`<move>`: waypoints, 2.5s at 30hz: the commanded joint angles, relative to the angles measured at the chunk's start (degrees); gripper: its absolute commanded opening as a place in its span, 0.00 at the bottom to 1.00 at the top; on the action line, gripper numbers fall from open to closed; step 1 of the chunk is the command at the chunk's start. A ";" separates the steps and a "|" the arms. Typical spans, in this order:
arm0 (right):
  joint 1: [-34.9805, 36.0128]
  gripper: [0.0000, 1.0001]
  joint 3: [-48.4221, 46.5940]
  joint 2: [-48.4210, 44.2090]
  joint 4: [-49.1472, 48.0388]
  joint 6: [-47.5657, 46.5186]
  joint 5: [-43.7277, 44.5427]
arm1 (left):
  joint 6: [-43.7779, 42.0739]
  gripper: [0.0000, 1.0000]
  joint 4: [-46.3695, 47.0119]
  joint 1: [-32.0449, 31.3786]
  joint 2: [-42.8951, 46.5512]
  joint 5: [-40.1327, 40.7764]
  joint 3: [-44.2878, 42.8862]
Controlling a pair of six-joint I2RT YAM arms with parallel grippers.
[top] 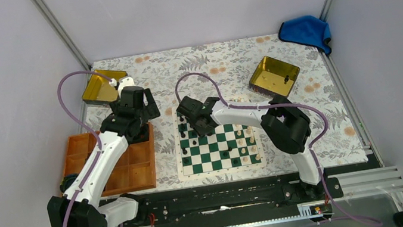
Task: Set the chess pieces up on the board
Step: Place the chess piece on the chessboard, then move the chess piece to the chessboard.
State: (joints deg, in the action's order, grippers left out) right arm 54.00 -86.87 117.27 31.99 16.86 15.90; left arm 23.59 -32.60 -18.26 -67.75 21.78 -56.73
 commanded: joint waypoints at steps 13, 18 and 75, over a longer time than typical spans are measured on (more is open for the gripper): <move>5.05 0.51 -8.48 -5.13 2.64 -7.54 0.34 | -1.42 0.99 1.72 0.60 2.39 2.92 -3.48; 7.46 0.51 -9.55 -4.55 3.13 -9.25 -3.89 | -0.59 0.99 1.28 0.81 4.75 4.71 -4.49; 11.13 0.52 -15.16 2.83 3.01 -10.70 -7.08 | -3.20 0.99 0.96 0.16 11.94 16.16 -6.46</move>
State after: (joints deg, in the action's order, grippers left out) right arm 64.82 -101.38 123.07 36.38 7.25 6.76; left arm 21.45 -33.87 -17.65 -56.86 35.24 -60.64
